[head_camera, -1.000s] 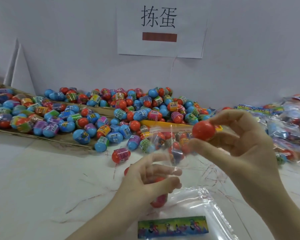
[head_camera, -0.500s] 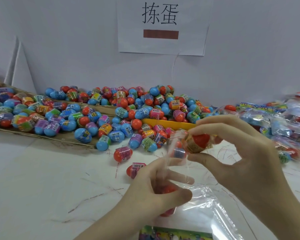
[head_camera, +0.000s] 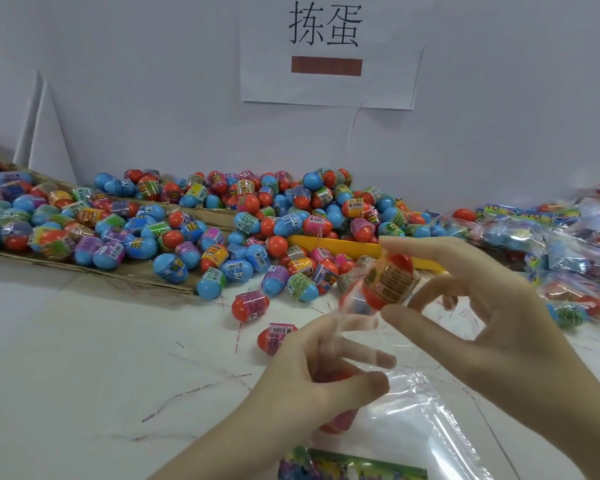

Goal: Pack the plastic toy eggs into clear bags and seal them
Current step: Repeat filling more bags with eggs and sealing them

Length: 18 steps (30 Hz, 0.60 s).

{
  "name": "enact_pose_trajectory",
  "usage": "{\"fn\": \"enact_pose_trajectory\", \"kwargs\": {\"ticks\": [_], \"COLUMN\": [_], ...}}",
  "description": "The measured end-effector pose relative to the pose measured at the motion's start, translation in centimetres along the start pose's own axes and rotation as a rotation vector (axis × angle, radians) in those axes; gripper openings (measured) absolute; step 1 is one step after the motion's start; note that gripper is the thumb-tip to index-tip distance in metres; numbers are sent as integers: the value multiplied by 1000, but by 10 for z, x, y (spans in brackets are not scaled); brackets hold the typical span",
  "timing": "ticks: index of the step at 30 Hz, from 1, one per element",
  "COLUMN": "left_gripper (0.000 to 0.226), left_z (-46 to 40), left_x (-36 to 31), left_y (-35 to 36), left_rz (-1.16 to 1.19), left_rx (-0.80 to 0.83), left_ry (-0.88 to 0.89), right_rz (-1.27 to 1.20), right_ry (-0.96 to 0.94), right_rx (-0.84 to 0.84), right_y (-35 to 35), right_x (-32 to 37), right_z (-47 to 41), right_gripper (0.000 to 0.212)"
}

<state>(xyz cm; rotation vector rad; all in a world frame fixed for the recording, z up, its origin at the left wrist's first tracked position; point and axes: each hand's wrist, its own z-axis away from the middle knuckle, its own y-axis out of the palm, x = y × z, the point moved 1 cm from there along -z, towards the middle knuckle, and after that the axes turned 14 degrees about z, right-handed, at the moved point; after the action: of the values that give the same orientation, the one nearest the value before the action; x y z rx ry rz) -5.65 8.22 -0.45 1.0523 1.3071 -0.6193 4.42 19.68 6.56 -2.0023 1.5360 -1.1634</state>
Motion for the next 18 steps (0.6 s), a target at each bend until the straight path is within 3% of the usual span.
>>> {"fn": "enact_pose_trajectory", "kwargs": {"ticks": [3,12,18], "left_gripper": [52,46,42], "left_z": [1,-4,-7], "left_x": [-2,-1,1], "left_y": [0,1,-1], "left_rz": [70,164,164], "left_rx": [-7,-8,-2], "left_ry": [-15,0,23], "right_rz": [-62,-191,-100], "right_ry": [59,133,108], "right_rx": [-75,-33,-28], "right_y": [1,-1,-5], "right_x": [-4,0,3], "right_z": [0,-1,-1], "right_gripper": [42,44,43]}}
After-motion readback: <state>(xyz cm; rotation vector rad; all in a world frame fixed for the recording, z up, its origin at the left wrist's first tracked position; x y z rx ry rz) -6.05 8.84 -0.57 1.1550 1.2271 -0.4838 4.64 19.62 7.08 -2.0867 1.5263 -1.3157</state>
